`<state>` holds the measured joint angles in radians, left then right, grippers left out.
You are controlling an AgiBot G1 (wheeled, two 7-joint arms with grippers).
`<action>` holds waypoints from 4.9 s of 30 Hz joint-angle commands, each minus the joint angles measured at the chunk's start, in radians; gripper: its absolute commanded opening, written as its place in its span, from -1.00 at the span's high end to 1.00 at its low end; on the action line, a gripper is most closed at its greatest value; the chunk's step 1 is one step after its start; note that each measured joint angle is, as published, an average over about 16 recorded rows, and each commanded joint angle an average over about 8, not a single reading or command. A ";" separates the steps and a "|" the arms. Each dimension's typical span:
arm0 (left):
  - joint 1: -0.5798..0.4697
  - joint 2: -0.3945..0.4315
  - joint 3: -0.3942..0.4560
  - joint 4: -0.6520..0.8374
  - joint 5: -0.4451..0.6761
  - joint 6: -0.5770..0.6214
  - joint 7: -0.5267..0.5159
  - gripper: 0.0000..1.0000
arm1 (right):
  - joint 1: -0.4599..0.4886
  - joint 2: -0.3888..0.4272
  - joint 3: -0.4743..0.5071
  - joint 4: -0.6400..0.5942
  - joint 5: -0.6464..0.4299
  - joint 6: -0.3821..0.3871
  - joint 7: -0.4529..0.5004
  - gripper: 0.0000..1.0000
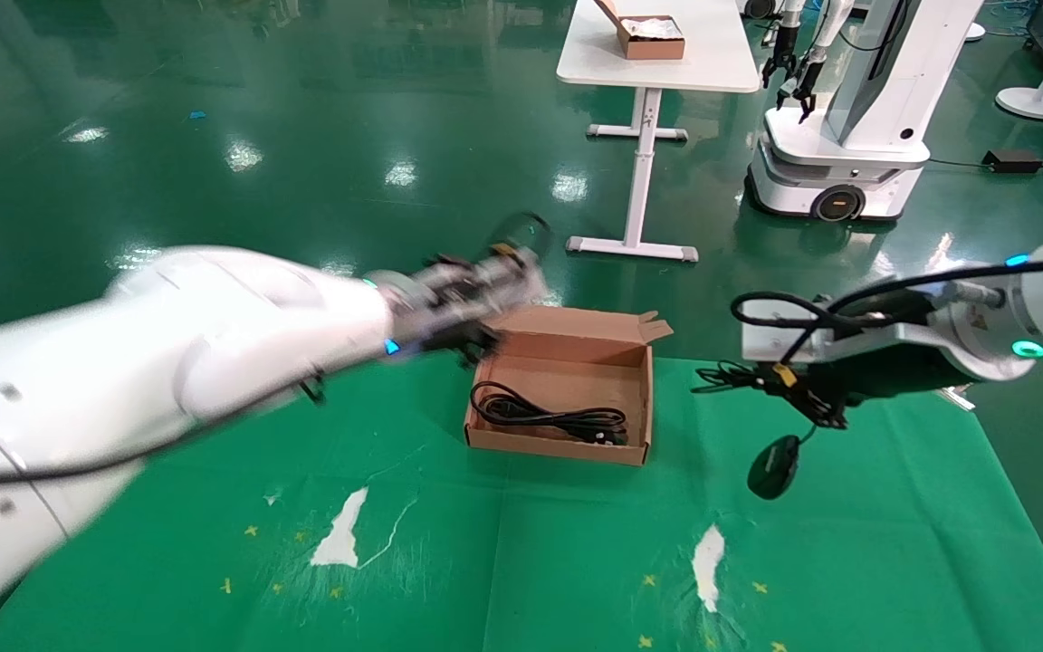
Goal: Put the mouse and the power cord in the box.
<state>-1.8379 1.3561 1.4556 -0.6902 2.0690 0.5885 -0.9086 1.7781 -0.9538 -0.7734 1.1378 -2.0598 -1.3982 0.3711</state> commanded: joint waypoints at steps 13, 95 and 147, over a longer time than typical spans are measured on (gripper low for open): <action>-0.062 -0.033 -0.035 0.300 -0.129 0.040 0.154 -1.00 | 0.093 -0.239 -0.033 -0.287 -0.006 0.164 -0.292 1.00; -0.053 -0.042 -0.070 0.332 -0.222 0.046 0.268 -1.00 | -0.382 -0.041 0.097 -0.268 0.802 0.299 -0.406 -1.00; 0.641 -0.640 -1.011 -0.456 -1.172 0.779 0.653 -1.00 | -0.703 0.343 0.492 0.145 1.330 -0.097 -0.185 -1.00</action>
<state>-1.1962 0.7160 0.4444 -1.1461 0.8969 1.3673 -0.2552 1.0754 -0.6108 -0.2815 1.2831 -0.7296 -1.4956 0.1865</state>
